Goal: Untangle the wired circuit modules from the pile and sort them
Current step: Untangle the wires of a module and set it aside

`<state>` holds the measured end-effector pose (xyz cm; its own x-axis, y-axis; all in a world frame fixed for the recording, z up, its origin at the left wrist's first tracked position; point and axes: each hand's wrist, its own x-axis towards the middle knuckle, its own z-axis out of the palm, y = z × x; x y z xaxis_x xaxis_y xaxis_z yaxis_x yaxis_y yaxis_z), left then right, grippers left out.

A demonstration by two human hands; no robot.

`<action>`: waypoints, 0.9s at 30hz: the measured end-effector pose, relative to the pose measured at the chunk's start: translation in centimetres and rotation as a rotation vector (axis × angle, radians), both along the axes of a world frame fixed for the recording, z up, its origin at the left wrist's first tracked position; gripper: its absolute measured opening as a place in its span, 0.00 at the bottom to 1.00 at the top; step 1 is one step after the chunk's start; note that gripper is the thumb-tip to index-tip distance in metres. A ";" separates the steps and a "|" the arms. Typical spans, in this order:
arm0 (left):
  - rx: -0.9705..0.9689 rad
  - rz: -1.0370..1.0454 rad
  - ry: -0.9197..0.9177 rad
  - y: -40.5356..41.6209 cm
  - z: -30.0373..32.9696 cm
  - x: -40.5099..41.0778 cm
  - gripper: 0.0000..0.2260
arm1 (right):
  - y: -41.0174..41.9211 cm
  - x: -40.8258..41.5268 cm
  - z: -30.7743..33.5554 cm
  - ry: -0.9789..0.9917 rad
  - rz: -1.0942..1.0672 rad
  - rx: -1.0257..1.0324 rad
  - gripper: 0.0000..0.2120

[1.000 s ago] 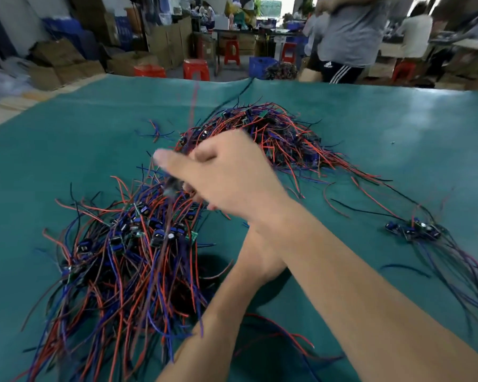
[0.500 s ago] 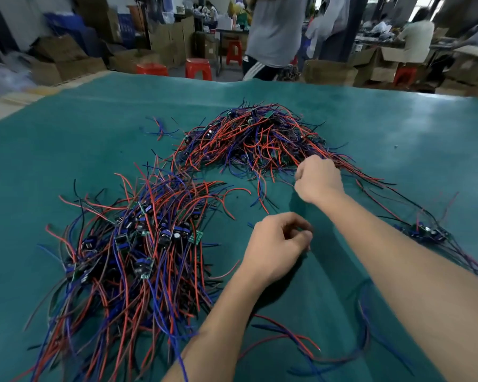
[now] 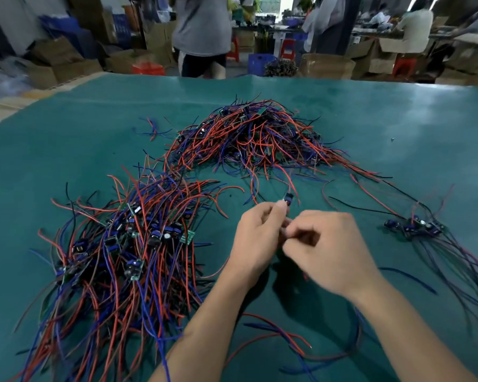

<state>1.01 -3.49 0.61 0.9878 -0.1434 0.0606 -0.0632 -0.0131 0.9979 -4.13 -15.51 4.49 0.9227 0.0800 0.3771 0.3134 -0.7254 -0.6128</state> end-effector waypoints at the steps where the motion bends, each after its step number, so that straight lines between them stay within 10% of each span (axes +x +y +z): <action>1: 0.005 -0.004 -0.002 0.1 0.0 -0.1 0.12 | 0.6 -0.2 -0.3 -0.012 0.038 -0.015 0.04; 21: 0.055 -0.175 -0.030 0.2 -0.2 -0.5 0.10 | -2.9 2.3 -1.2 0.267 -0.205 1.019 0.07; 27: 0.042 -0.239 -0.030 0.3 -0.2 -0.5 0.08 | -3.6 2.6 -1.3 0.217 -0.262 1.030 0.05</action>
